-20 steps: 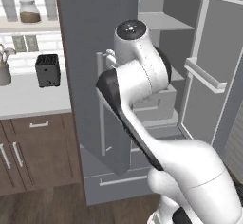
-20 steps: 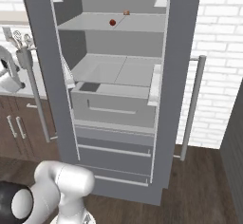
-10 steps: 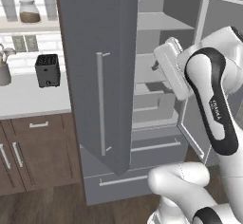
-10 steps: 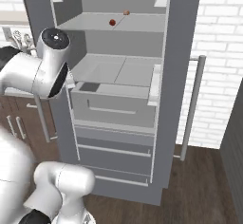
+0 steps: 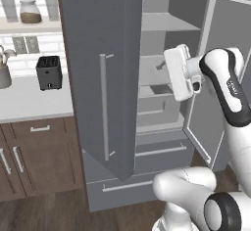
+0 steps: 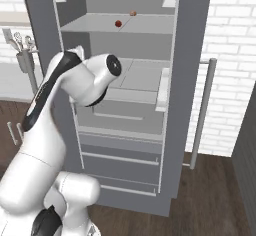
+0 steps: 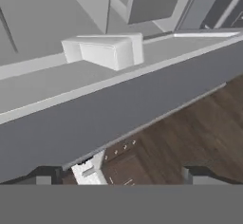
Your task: Take the strawberry from the fridge and place it on top of the pancake, located on the dining counter.
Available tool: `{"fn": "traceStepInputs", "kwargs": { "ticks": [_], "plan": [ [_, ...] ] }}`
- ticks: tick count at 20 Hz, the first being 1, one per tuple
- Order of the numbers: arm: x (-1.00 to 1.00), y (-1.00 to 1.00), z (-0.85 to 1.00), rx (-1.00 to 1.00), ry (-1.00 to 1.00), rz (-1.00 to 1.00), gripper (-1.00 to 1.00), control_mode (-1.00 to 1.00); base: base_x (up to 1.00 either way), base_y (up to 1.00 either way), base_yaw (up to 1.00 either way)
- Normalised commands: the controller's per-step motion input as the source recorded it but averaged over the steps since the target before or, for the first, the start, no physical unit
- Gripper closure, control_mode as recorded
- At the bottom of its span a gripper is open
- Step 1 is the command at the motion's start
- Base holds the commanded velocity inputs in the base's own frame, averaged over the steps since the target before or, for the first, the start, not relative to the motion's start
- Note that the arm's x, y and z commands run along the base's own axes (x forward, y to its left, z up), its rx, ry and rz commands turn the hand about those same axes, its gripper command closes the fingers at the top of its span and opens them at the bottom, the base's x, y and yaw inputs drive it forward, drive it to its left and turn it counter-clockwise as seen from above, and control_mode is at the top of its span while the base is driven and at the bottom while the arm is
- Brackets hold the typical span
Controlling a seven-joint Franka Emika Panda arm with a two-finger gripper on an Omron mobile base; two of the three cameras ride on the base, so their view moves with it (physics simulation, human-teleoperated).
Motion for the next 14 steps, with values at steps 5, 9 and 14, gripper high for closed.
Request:
{"fn": "traceStepInputs", "kwargs": {
  "ticks": [5,9,14],
  "plan": [
    [0.93,0.00,-0.01,0.16,0.04,0.09,-1.00,-1.00,0.00,0.00,0.00],
    [0.75,0.00,0.00,0.14,0.04,0.05,-1.00,-1.00,0.00,0.00,0.00],
    [0.37,0.33,0.00,0.04,0.01,0.02,-1.00,-1.00,0.00,0.00,0.00]
  ]
}}
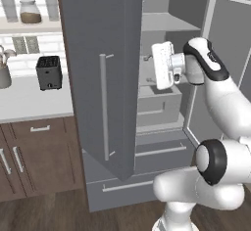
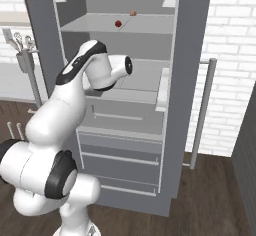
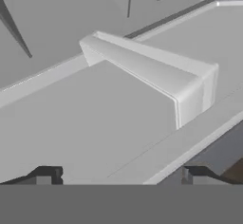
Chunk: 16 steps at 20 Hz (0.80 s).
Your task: Take the strawberry from the fridge and place it on top of the pancake, located on the dining counter.
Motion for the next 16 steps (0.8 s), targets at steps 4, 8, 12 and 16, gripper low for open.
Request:
{"fn": "traceStepInputs", "kwargs": {
  "ticks": [4,8,12,16],
  "plan": [
    [0.12,0.40,0.00,0.00,0.00,0.00,-1.00,-1.00,0.00,0.00,0.00],
    [0.01,0.44,0.00,0.00,0.00,0.02,-1.00,-1.00,0.00,0.00,0.00],
    [-0.15,0.52,0.00,0.00,0.00,0.05,-1.00,-1.00,0.00,0.00,0.00],
    [-0.23,0.52,0.00,0.00,0.01,0.05,-1.00,-1.00,0.00,0.00,0.00]
  ]
}}
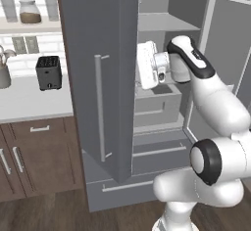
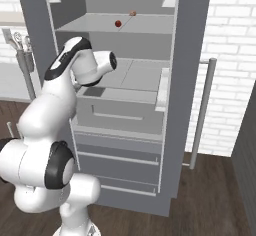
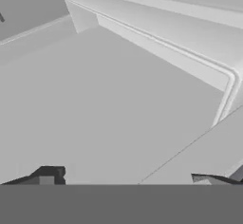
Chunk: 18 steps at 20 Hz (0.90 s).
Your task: Take the strawberry from the fridge and place it on top of the pancake, located on the dining counter.
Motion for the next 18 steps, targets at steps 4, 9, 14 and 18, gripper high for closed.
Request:
{"fn": "traceStepInputs", "kwargs": {
  "ticks": [4,9,14,18],
  "plan": [
    [-0.25,0.58,0.00,0.00,0.03,0.04,-1.00,-1.00,0.00,0.00,0.00],
    [-0.24,0.68,0.00,0.00,0.03,0.03,-1.00,-1.00,0.00,0.00,0.00],
    [-0.23,0.65,0.00,0.00,0.02,0.01,-1.00,-1.00,0.00,0.00,0.00],
    [-0.25,0.58,0.00,0.00,0.02,0.00,-1.00,-1.00,0.00,0.00,0.00]
  ]
}}
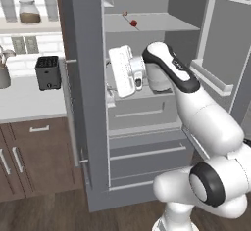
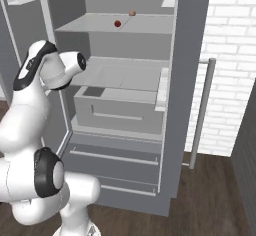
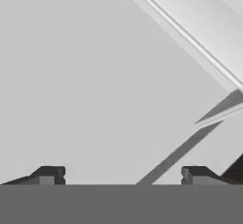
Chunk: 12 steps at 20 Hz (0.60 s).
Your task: Take the strawberry from the fridge and place it on top of the pancake, located on the dining counter.
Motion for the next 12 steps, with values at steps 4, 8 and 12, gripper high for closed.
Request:
{"fn": "traceStepInputs", "kwargs": {
  "ticks": [4,8,12],
  "plan": [
    [-0.07,0.44,0.00,0.00,0.05,0.00,-1.00,-1.00,0.00,0.00,0.00],
    [0.00,0.46,0.00,0.00,0.05,0.00,-1.00,-1.00,0.00,0.00,0.00],
    [0.00,0.39,0.00,0.00,0.05,0.00,-1.00,-1.00,0.00,0.00,0.00]
  ]
}}
